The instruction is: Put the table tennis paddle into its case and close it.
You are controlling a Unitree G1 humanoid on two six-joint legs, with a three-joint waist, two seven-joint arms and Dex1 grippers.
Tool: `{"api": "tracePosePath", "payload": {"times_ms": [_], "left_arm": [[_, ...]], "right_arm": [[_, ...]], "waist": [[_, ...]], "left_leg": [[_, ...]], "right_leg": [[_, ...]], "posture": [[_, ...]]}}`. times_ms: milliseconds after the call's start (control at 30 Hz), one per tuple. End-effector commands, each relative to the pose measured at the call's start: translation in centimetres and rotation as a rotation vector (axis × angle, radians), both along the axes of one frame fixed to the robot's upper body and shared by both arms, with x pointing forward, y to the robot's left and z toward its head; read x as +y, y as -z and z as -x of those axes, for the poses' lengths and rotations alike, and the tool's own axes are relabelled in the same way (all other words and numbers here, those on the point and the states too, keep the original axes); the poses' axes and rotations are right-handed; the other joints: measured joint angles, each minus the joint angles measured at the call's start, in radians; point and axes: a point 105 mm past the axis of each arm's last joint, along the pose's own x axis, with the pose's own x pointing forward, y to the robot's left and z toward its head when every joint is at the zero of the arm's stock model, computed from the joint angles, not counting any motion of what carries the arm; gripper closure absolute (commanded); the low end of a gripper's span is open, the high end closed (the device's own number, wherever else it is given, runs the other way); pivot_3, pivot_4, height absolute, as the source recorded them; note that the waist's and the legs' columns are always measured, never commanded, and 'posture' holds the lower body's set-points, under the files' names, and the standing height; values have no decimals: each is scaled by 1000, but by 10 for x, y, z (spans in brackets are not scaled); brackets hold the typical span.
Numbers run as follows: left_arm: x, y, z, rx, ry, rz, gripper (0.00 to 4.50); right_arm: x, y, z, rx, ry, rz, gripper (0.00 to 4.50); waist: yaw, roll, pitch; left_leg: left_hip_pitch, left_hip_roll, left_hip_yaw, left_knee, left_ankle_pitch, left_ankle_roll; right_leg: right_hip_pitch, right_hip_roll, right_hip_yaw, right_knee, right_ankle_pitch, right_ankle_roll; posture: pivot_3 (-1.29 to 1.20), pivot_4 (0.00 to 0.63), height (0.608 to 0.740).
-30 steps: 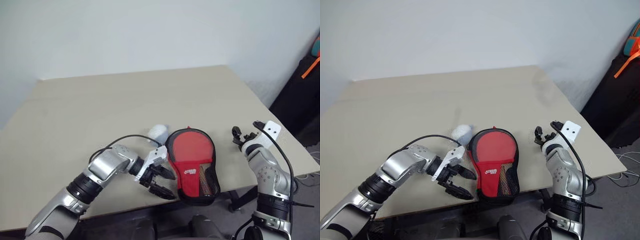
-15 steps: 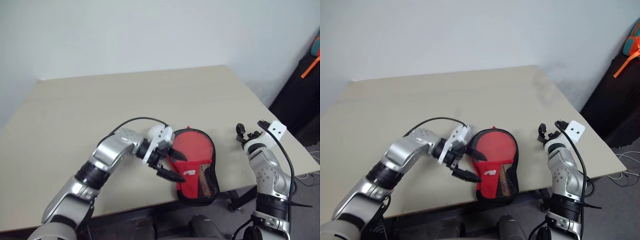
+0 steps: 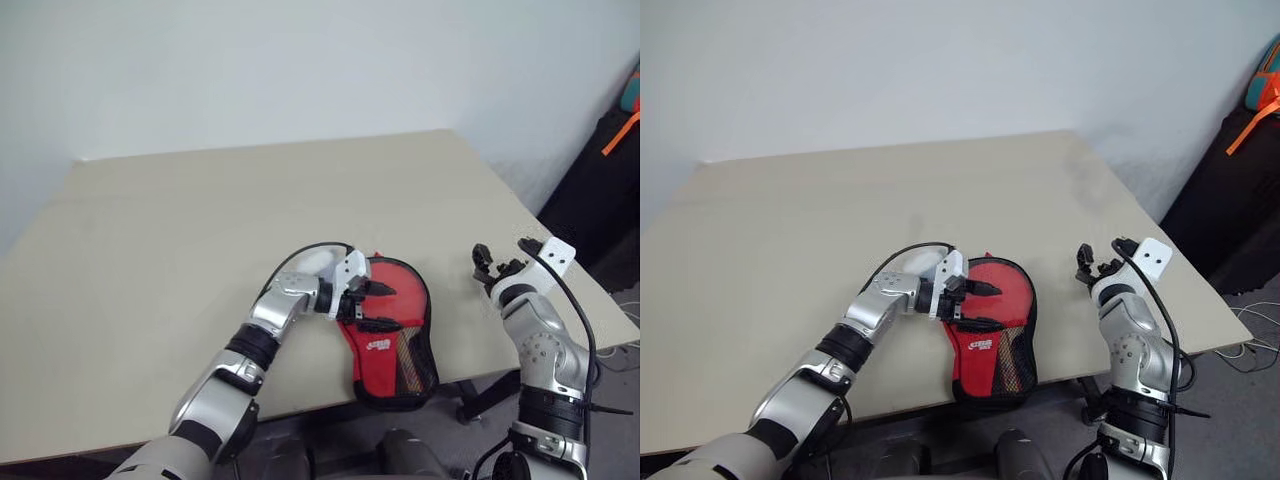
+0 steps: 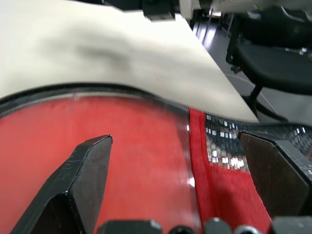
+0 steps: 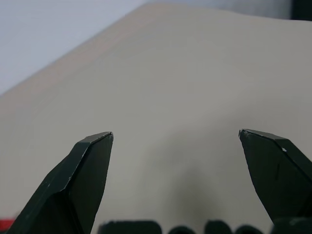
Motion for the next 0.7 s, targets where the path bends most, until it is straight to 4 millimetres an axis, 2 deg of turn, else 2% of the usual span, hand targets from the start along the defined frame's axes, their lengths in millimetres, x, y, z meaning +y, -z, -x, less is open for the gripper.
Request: {"api": "tracePosePath", "payload": {"times_ms": [33,200,367,467,567,700], "left_arm": [[10,-20,-16,-86,-32,12,44],[13,-14,-8,-88,39,-19,44],[25,-16,6,-54,103,8,44],[40,-32,9,5,134,66,44],[50,-39,0,-34,94,51,44],[70,-49,-23,-46,-39,46,44]], "right_arm": [[41,-23,-1,-103,-191,27,0],[59,-30,-2,-143,-251,22,0],[59,-37,-3,-169,-294,40,0],[62,-37,-3,-168,-328,49,0],[70,-32,2,-162,-390,59,0],[85,-26,2,-147,-439,97,0]], "waist": [[-3,0,0],[4,0,0],[3,0,0],[0,0,0],[0,0,0],[0,-1,0]], "left_leg": [[1,0,0,0,0,0],[1,-1,0,2,1,1],[-1,-1,0,1,1,1],[-1,-1,-1,1,1,1],[0,-1,-1,2,1,1],[1,-1,-1,2,1,1]], "right_leg": [[0,0,0,0,0,0],[2,0,0,0,0,0],[1,0,0,0,1,1],[1,0,0,0,1,1],[1,0,0,1,1,1],[2,0,0,1,1,1]], "posture": [[0,0,740],[0,0,740],[0,0,740],[0,0,740],[0,0,740],[0,0,740]]}}
